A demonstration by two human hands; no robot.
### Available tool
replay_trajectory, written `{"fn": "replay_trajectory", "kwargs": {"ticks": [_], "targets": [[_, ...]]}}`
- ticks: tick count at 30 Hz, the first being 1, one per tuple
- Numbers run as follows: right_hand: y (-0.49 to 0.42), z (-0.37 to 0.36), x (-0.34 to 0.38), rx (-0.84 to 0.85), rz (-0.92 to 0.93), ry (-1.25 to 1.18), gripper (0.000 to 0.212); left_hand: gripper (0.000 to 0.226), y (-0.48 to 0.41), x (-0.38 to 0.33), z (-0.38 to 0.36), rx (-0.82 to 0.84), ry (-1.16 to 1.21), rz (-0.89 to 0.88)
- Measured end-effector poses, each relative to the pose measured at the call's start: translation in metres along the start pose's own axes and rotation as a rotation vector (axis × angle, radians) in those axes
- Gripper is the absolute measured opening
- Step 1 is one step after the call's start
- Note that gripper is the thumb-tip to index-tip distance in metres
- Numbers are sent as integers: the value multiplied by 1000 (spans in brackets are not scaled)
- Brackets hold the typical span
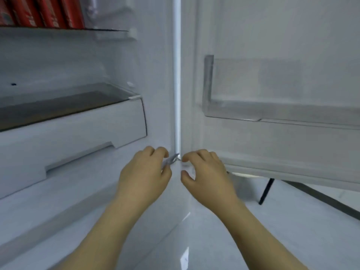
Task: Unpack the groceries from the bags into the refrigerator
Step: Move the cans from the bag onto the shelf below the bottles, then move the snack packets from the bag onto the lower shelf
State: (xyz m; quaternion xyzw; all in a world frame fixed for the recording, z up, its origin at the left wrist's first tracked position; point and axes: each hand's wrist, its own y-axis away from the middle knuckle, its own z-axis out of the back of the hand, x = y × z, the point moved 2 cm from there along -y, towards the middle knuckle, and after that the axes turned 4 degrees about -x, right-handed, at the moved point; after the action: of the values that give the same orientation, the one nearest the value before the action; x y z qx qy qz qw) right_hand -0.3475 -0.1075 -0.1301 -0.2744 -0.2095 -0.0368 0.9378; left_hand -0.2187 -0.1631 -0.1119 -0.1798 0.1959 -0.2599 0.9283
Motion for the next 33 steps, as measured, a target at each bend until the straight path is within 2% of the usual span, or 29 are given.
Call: {"fn": "replay_trajectory", "kwargs": {"ticks": [13, 19, 22, 33], "targets": [[225, 118, -161, 6, -596, 174, 31, 29, 109, -236, -121, 324, 292, -457], [344, 192, -215, -102, -925, 207, 30, 28, 180, -364, -151, 451, 416, -640], [381, 220, -224, -151, -1016, 215, 30, 29, 204, -403, -158, 511, 450, -705], [545, 317, -217, -473, -1487, 335, 29, 27, 325, -567, -160, 724, 594, -1210]]}}
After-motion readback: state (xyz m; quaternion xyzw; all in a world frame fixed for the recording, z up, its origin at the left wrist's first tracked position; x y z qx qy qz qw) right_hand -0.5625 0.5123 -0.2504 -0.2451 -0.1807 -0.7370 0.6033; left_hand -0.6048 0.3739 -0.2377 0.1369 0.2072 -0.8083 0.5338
